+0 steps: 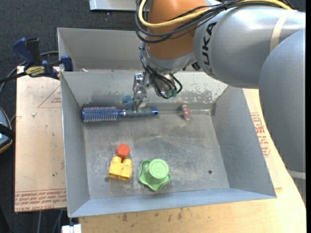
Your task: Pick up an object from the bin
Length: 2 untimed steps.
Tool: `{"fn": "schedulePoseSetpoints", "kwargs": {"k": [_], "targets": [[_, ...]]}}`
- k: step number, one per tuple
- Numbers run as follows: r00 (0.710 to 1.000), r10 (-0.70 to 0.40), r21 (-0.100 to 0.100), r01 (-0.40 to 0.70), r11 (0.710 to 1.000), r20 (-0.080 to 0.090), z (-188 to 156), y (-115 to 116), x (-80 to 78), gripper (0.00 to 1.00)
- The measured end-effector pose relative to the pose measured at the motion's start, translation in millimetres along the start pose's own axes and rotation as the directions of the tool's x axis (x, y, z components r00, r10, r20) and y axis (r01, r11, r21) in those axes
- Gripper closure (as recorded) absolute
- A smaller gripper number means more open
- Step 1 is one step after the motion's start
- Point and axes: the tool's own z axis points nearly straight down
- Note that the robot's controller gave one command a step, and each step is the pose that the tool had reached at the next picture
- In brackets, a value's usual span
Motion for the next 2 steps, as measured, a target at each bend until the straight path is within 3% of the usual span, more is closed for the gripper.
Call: {"fn": "schedulePoseSetpoints", "kwargs": {"k": [1, 2], "targets": [[0.986, 0.165, 0.004, -0.165, 0.986, -0.019, 95, -40, 19.4, 1.00], [0.983, 0.186, 0.000, -0.186, 0.983, -0.002, -3, -38, 26.0, 1.00]]}}
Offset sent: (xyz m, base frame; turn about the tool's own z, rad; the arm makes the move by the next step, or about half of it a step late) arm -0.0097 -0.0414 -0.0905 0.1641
